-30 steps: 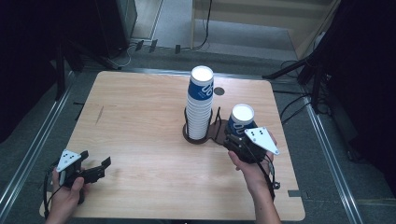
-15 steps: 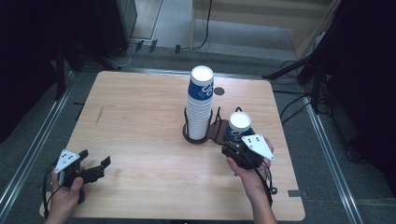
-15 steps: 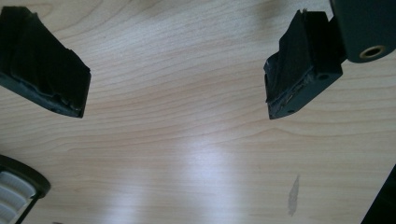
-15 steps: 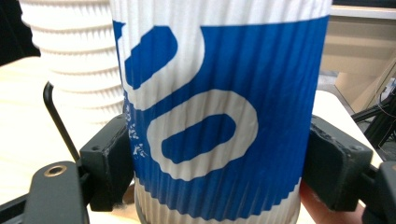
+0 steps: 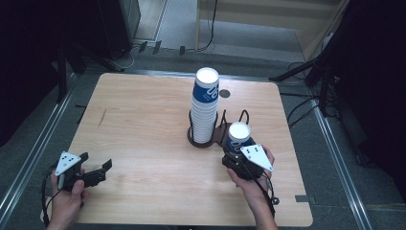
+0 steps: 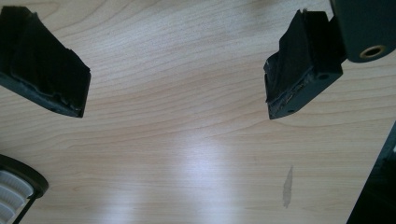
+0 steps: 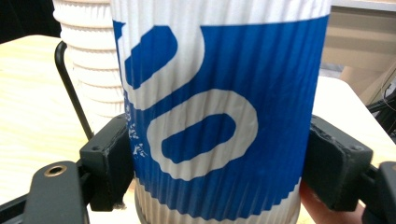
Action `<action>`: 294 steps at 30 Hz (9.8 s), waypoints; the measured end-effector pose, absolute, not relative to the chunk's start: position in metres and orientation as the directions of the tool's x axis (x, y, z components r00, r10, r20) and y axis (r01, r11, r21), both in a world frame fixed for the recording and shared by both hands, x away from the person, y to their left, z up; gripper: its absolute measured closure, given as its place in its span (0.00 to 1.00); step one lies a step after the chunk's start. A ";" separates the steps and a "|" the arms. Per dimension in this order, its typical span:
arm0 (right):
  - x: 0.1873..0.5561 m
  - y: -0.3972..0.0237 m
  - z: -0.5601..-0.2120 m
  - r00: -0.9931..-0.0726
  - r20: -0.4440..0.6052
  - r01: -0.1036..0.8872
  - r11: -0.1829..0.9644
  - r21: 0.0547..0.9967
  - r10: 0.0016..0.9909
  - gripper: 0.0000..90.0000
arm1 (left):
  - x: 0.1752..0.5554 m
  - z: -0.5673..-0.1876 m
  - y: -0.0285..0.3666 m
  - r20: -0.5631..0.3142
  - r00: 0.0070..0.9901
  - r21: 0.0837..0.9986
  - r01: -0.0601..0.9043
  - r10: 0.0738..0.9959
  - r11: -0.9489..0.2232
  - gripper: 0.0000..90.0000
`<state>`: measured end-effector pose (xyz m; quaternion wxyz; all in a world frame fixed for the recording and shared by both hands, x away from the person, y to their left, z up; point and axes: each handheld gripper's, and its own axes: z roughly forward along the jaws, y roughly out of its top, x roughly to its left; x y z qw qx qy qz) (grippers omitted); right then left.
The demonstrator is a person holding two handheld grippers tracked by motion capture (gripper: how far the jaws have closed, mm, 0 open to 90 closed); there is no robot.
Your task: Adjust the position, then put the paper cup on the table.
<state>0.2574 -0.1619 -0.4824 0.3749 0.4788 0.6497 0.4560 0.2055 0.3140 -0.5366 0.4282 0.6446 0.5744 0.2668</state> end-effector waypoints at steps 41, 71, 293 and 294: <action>0.250 -0.131 -0.494 -0.314 -0.139 0.257 0.225 0.940 0.939 0.22 | 0.241 -0.476 0.209 -0.172 0.439 0.887 0.458 0.882 -0.054 0.00; 0.238 -0.103 -0.503 -0.363 -0.280 0.183 0.363 0.914 0.889 0.23 | 0.236 -0.477 0.180 -0.197 0.568 0.889 0.448 0.799 -0.099 0.00; 0.236 -0.065 -0.487 0.073 0.993 0.674 -0.739 0.015 0.087 0.00 | 0.208 -0.487 0.136 -0.087 0.681 0.996 0.086 0.727 0.039 0.32; 0.237 -0.065 -0.488 0.074 0.993 0.673 -0.740 0.016 0.090 0.00 | 0.208 -0.487 0.136 -0.086 0.682 0.996 0.086 0.727 0.037 0.32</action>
